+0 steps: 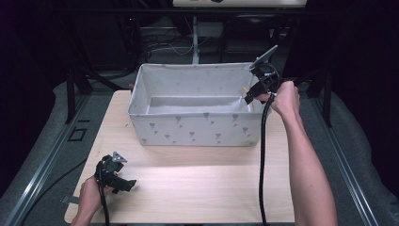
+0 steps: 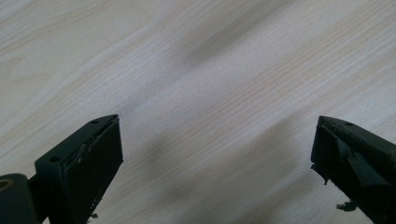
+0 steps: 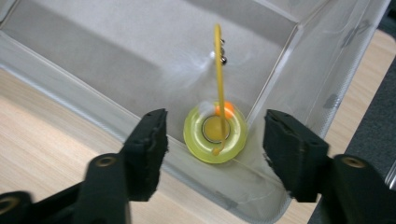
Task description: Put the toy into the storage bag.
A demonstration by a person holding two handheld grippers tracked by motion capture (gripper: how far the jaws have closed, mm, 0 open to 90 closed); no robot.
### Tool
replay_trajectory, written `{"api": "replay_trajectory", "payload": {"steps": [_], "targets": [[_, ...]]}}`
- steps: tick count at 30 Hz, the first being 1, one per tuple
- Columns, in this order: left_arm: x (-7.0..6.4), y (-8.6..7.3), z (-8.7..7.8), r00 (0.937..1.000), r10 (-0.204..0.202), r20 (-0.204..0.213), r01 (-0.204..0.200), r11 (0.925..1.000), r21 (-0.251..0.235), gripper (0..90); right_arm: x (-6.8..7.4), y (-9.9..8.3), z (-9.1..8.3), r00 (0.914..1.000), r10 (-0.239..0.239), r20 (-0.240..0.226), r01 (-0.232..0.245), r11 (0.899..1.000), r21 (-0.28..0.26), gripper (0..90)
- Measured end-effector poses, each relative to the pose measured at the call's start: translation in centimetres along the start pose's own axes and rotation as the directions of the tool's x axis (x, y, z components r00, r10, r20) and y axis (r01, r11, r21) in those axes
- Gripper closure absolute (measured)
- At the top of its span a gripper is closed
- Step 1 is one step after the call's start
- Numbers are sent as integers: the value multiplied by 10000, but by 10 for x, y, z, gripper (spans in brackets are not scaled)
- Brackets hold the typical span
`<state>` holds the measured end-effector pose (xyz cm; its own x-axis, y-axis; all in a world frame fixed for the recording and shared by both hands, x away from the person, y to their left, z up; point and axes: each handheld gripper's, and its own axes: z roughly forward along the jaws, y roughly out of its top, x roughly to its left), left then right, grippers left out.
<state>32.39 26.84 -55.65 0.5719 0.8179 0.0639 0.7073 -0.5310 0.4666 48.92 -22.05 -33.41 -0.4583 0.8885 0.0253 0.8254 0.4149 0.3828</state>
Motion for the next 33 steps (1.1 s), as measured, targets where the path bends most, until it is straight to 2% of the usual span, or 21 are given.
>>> {"api": "replay_trajectory", "payload": {"steps": [5, 8, 9, 12, 17, 21, 26, 28, 29, 30, 32, 33], "targets": [[1, 0, -1, 10000, -22, 18, 22, 10000, 27, 23, 13, 2, -14, 9994, -310, -156, 308, 9994, -139, 252], [1, 0, -1, 10000, -36, 35, 36, 10000, 7, 23, 18, 2, -19, 9990, -430, -152, 426, 9989, -216, 218], [1, 0, 0, 10000, -52, 24, 52, 10000, -17, 22, 23, 1, -23, 9980, -596, -211, 591, 9979, -271, 169], [0, 0, 0, 10000, -47, -22, 47, 10000, -13, 22, 28, 0, -27, 9969, -739, -265, 731, 9969, -307, 151], [1, 0, -1, 10000, -36, -17, 36, 10000, -22, 22, 48, -6, -34, 9915, -1233, -414, 1219, 9919, -357, 79], [1, 0, -1, 10000, -40, -50, 39, 10000, -36, 22, 63, -12, -37, 9834, -1752, -471, 1731, 9839, -449, 9], [0, 0, -1, 10000, -52, -46, 51, 10000, -67, 22, 78, -20, -37, 9750, -2165, -498, 2142, 9756, -481, 0], [0, 0, -1, 10000, -45, -64, 45, 10000, -71, 22, 89, -29, -34, 9670, -2495, -508, 2467, 9675, -557, 0], [0, 0, -1, 10000, -47, -54, 47, 10000, -62, 22, 89, -29, -34, 9670, -2495, -508, 2467, 9675, -557, 0], [0, 0, -1, 10000, -41, -54, 40, 10000, -54, 22, 96, -35, -32, 9617, -2697, -488, 2671, 9621, -545, 0], [0, 0, -1, 10000, 8, -62, -8, 10000, -26, 22, 101, -40, -30, 9567, -2866, -509, 2834, 9570, -621, 0], [0, 0, -1, 10000, 11, -68, -11, 10000, -47, 22, 103, -42, -29, 9502, -3076, -503, 3049, 9508, -547, 0]]}}
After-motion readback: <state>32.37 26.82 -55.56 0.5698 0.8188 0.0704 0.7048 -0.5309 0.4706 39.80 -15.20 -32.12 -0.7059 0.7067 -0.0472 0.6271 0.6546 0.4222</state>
